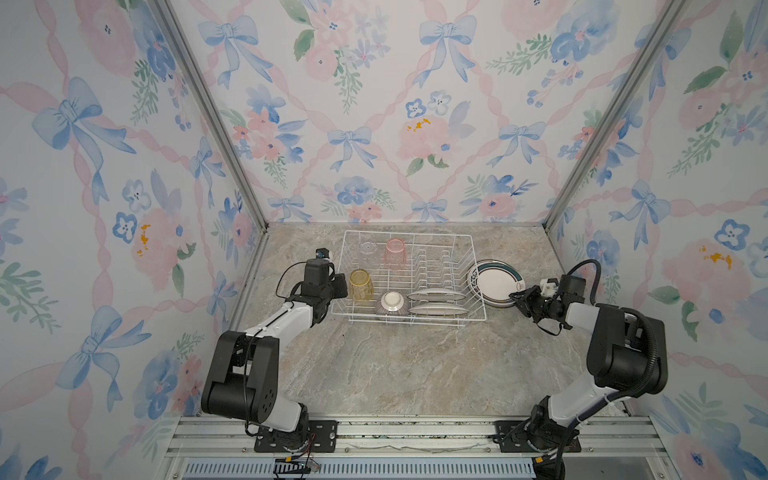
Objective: Unload the mixed dishes from the dish rack
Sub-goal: 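Lower the green-rimmed plate onto the printed plates beside the rack, then open the right gripper and raise it off the plate stack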
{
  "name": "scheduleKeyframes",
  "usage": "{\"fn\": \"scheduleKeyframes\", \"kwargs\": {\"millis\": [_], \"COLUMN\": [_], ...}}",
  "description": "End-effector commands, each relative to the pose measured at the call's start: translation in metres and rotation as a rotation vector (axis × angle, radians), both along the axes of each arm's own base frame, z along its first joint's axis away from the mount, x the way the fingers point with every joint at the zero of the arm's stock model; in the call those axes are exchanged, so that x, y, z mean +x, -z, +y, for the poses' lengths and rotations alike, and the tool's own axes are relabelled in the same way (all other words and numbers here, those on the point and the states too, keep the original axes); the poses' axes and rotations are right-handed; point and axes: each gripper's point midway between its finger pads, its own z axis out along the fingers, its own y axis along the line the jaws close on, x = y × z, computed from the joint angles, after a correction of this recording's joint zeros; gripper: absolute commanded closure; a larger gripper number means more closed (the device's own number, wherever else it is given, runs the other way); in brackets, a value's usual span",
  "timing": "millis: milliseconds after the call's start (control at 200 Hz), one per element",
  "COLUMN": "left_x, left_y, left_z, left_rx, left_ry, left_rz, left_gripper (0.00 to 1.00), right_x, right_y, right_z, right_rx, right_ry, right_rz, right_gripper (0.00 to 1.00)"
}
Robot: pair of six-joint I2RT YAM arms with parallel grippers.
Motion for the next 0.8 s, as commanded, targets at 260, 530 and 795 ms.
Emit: {"fn": "scheduleKeyframes", "kwargs": {"millis": [260,530,795], "left_x": [-0.013,-0.012,-0.013], "left_y": [0.028,0.026,0.024], "left_z": [-0.002,-0.002,-0.002], "left_rx": [-0.007,-0.009,-0.007], "left_ry": [0.002,0.005,0.009], "left_rz": [0.088,0.083,0.079], "left_gripper": [1.00,1.00,1.00], "right_x": [-0.011,-0.020,-0.022], "right_y": [-0.032,-0.033,-0.042], "right_z": [0.001,0.000,-0.003], "right_rx": [-0.104,-0.143,-0.183], "right_ry": [-0.071,-0.089,-0.097], "right_rz": [-0.018,0.007,-0.017], "right_gripper": [0.62,0.56,0.58]}}
